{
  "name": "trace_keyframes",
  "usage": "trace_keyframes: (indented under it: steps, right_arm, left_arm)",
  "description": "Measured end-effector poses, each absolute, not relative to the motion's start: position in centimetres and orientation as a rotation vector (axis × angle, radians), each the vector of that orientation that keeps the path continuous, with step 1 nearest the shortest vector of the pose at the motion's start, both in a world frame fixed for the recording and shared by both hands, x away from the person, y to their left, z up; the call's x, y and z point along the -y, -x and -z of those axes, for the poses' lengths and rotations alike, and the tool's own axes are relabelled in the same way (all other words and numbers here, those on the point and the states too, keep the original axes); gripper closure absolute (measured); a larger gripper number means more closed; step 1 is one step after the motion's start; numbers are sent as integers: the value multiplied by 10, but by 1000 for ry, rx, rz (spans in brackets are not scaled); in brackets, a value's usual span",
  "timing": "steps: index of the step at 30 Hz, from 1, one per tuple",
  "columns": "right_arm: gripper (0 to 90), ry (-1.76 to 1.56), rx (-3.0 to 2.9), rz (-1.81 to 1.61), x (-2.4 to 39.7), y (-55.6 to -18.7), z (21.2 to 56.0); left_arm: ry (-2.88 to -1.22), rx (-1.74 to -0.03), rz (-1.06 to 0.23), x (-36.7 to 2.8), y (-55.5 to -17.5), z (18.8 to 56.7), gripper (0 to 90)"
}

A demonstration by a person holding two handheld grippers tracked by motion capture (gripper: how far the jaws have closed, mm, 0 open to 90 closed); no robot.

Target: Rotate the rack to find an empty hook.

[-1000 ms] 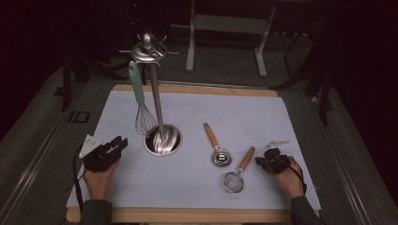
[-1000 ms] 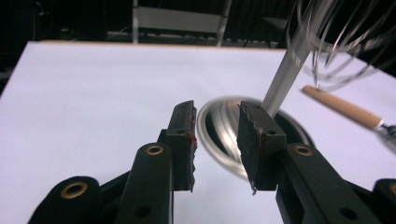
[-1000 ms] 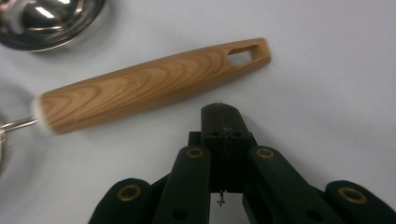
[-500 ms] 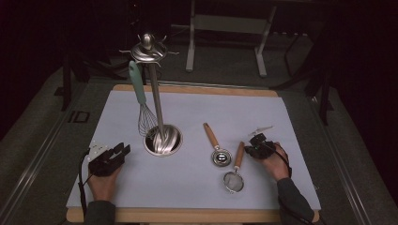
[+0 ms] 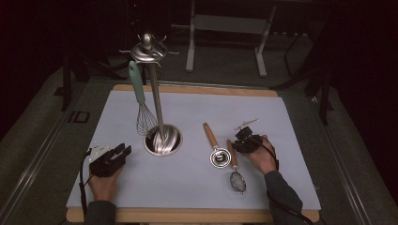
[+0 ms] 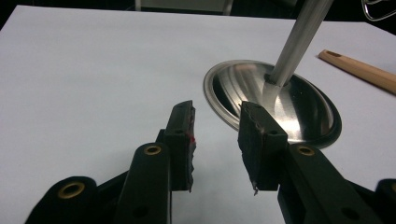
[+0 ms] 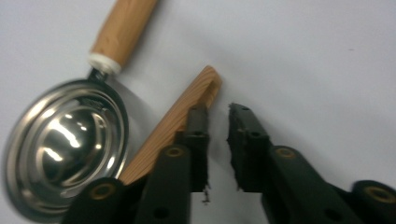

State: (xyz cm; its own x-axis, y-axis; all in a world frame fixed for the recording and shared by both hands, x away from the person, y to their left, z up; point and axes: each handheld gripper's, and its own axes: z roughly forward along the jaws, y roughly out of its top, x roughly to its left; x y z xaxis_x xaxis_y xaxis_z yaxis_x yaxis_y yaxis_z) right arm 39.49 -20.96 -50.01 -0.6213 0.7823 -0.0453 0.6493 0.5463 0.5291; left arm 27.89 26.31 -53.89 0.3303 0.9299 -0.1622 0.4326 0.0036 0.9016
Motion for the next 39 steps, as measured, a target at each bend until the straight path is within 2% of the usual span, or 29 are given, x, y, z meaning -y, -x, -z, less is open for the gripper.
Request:
trace_keyframes:
  steps: [2,5,17,29,37,39]
  right_arm:
    - [661,-1222,-2482,-733,213,-389,495]
    - [618,-1262,-2480,-813,219,-379,487]
    - [523,-1302,-2615,-816,218,-341,498]
    - [620,-1383,-2651,-683,212,-346,503]
    - [719,-1332,-2593,-555,227,-366,495]
    - [719,-1321,-2571,-520,232,-374,494]
  left_arm:
    - [-1601,-1263,-627,-263,-279,539,663]
    - [-1605,-1262,-628,-263,-279,539,659]
    - [-1608,-1264,-626,-263,-279,539,655]
    - [-1604,-1264,-621,-264,-279,539,651]
    - [-1601,-1267,-616,-264,-279,539,650]
    - [-1602,-1267,-617,-264,-280,539,650]
